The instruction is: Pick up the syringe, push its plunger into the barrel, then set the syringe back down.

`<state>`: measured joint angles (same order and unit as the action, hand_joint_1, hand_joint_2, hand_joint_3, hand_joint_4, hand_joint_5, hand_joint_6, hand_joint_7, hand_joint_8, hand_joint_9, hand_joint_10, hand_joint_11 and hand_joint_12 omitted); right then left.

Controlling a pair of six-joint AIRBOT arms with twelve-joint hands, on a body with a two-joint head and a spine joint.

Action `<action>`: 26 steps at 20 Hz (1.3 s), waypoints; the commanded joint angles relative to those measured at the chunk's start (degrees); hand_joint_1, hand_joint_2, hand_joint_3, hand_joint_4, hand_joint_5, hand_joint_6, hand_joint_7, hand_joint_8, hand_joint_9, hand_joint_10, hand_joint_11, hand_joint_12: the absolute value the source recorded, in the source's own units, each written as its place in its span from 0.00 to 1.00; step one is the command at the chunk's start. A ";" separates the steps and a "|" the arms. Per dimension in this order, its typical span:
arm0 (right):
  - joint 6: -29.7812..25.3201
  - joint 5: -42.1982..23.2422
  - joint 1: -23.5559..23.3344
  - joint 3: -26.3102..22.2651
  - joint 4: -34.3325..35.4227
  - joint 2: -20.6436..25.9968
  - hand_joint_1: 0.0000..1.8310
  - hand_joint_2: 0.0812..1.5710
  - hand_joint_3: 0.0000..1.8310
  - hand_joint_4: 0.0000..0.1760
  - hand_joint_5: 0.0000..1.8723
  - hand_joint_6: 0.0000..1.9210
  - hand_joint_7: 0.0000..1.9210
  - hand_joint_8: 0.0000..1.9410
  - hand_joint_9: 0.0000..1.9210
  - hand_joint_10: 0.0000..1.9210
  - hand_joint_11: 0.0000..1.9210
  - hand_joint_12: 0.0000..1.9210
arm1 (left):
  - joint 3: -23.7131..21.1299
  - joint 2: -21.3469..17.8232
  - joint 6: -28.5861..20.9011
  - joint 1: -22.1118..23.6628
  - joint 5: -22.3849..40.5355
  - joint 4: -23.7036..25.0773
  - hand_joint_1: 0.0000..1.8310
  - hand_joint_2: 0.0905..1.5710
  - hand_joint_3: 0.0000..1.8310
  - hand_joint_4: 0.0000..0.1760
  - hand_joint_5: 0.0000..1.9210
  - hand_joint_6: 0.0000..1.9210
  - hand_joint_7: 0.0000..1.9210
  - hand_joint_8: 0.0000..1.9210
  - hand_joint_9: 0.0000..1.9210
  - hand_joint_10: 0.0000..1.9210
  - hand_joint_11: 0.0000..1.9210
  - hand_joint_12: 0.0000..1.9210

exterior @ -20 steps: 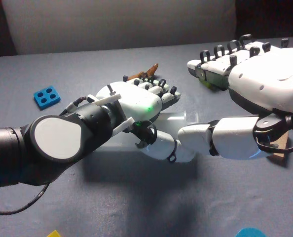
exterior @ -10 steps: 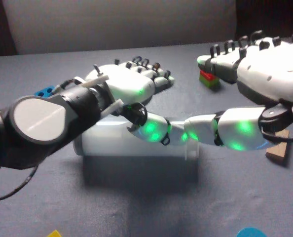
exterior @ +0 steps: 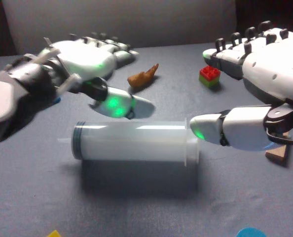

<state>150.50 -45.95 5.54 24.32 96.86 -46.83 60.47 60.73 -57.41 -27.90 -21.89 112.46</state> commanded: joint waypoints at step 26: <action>3.60 -0.69 -1.35 -0.82 0.39 1.76 0.12 0.91 0.01 0.00 0.67 1.00 0.73 1.00 0.83 1.00 0.95 1.00 | -14.21 -15.20 19.84 6.78 -6.69 -15.88 0.14 0.93 0.01 0.00 0.74 1.00 0.78 1.00 0.80 1.00 0.83 1.00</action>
<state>154.23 -46.41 4.58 23.79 101.14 -45.41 46.15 45.78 -37.71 -21.82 -26.74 94.06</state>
